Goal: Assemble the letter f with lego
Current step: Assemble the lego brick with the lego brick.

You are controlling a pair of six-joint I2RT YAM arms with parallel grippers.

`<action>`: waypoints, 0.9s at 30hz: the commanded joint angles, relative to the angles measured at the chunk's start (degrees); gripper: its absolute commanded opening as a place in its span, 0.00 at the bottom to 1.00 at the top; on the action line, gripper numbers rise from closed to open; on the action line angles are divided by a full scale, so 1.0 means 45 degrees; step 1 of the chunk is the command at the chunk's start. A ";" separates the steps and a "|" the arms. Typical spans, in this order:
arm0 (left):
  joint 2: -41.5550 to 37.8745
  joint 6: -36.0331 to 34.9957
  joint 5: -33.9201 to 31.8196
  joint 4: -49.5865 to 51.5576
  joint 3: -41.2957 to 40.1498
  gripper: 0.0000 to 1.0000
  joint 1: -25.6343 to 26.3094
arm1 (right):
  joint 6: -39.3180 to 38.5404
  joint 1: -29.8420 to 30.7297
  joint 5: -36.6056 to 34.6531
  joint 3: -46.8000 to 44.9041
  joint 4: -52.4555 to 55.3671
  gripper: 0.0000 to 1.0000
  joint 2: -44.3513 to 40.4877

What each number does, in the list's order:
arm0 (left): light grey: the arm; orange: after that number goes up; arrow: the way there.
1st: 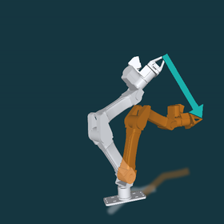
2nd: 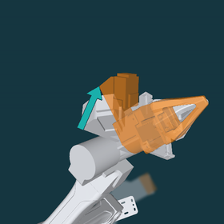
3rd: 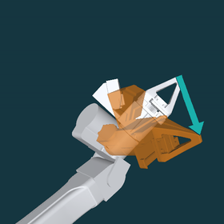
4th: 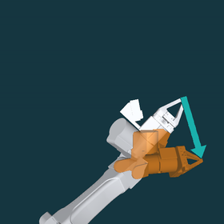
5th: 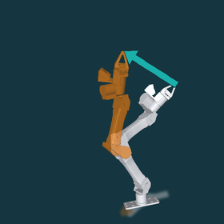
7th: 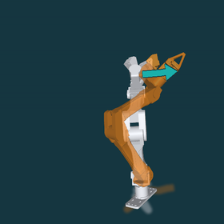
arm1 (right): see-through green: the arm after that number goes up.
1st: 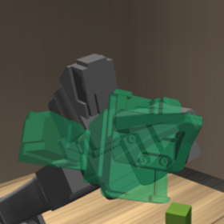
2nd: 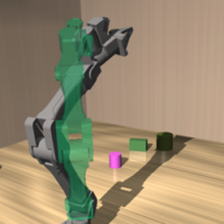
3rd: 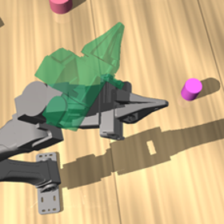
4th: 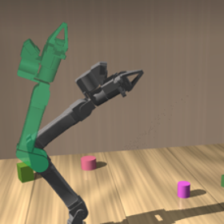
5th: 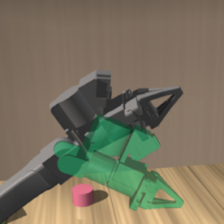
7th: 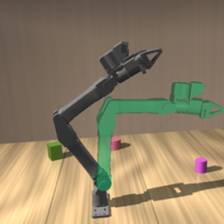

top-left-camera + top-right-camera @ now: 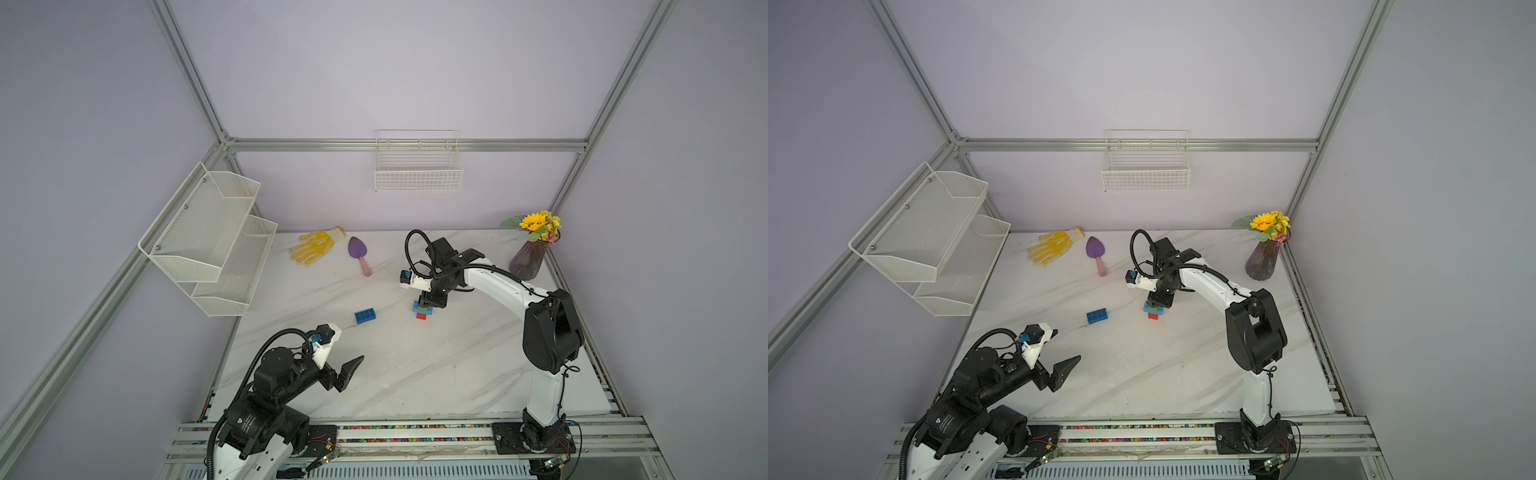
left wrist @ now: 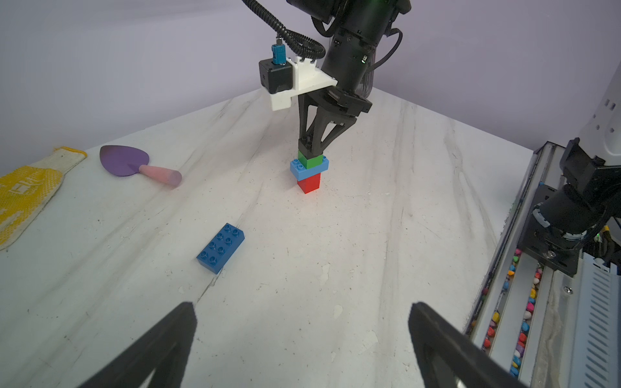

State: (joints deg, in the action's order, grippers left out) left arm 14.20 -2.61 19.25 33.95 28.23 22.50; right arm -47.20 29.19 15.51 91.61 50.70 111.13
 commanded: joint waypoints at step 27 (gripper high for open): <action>0.0028 -0.0134 0.0035 -0.0436 0.0045 1.00 -0.0079 | -0.0148 -0.0196 0.0395 -0.1059 0.0373 0.03 0.1886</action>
State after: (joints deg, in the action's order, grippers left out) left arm 14.24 -2.61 19.25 33.95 28.23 22.50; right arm -47.51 27.90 19.73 91.53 49.69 112.57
